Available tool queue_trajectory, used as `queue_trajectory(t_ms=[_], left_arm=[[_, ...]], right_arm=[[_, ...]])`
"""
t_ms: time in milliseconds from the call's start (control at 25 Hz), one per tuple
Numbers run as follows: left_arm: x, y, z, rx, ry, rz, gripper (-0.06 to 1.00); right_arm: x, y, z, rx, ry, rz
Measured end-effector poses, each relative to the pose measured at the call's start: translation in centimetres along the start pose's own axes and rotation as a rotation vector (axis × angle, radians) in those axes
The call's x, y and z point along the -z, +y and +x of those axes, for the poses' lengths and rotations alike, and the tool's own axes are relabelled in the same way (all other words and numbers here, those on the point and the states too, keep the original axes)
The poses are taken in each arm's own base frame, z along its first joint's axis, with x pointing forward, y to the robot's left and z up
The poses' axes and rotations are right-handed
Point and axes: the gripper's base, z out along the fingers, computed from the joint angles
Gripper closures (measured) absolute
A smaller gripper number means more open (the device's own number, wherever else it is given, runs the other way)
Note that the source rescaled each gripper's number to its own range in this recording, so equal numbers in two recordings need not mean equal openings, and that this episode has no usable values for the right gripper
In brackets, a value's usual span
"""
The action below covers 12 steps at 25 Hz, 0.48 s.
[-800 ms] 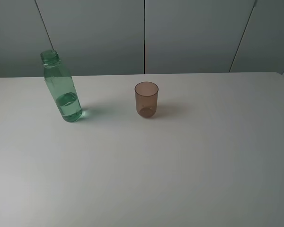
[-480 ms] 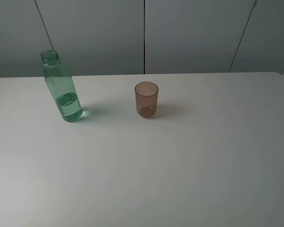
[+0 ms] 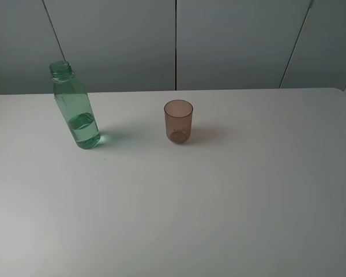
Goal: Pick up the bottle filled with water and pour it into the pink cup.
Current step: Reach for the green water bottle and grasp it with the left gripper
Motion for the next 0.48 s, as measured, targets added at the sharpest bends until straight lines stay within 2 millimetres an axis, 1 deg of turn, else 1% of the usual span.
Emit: queue_trajectory(t_ms=[480], left_arm=[[0.06, 0.01, -0.04, 0.000, -0.003, 0.000, 0.37]], right_arm=[[0.00, 0.00, 0.00, 0.000, 0.000, 0.000]])
